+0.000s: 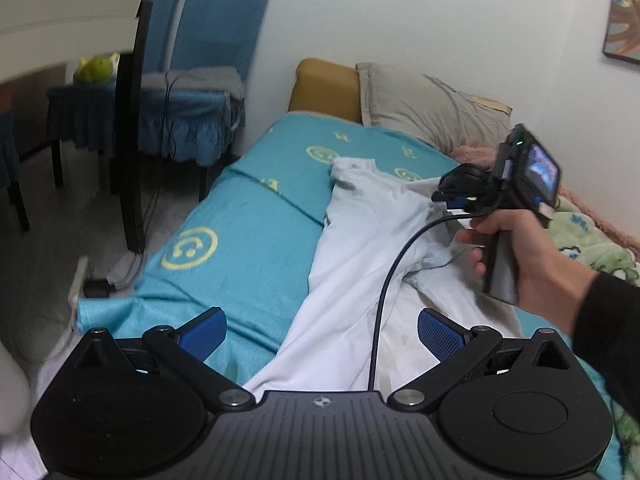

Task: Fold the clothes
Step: 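Open the right tool, release the folded side, and lift away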

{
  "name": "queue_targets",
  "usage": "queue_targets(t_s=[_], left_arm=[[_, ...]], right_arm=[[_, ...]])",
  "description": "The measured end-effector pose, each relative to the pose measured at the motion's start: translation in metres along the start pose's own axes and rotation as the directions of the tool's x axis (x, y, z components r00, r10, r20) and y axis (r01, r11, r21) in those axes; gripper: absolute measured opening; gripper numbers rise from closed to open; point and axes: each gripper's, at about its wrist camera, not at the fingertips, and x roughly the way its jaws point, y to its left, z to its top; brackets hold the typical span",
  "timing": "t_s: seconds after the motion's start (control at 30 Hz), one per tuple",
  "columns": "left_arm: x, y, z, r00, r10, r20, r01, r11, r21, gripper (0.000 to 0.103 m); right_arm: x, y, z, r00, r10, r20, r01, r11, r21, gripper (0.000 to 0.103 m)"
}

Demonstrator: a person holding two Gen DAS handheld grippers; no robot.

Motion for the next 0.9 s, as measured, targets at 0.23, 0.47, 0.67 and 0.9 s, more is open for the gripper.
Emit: queue_targets(t_s=[0.23, 0.47, 0.67, 0.9], left_arm=[[-0.020, -0.001, 0.000, 1.000, -0.021, -0.017, 0.022, 0.999, 0.025, 0.103], [-0.046, 0.004, 0.000, 0.997, -0.048, -0.054, 0.049, 0.998, 0.033, 0.100], [-0.067, 0.009, 0.000, 0.993, -0.070, -0.095, 0.074, 0.997, 0.038, 0.099], [-0.066, 0.046, 0.016, 0.935, -0.114, -0.335, 0.113, 0.993, -0.023, 0.093]], right_arm=[[-0.112, 0.011, 0.008, 0.998, 0.016, 0.066, -0.013, 0.999, -0.053, 0.081], [-0.277, -0.008, -0.035, 0.996, 0.036, 0.077, -0.037, 0.999, 0.018, 0.081], [-0.370, -0.026, -0.090, 0.997, 0.068, 0.031, -0.071, 0.993, 0.097, 0.081], [-0.394, -0.039, -0.109, 0.992, 0.120, 0.033, -0.124, 0.980, 0.153, 0.081]])
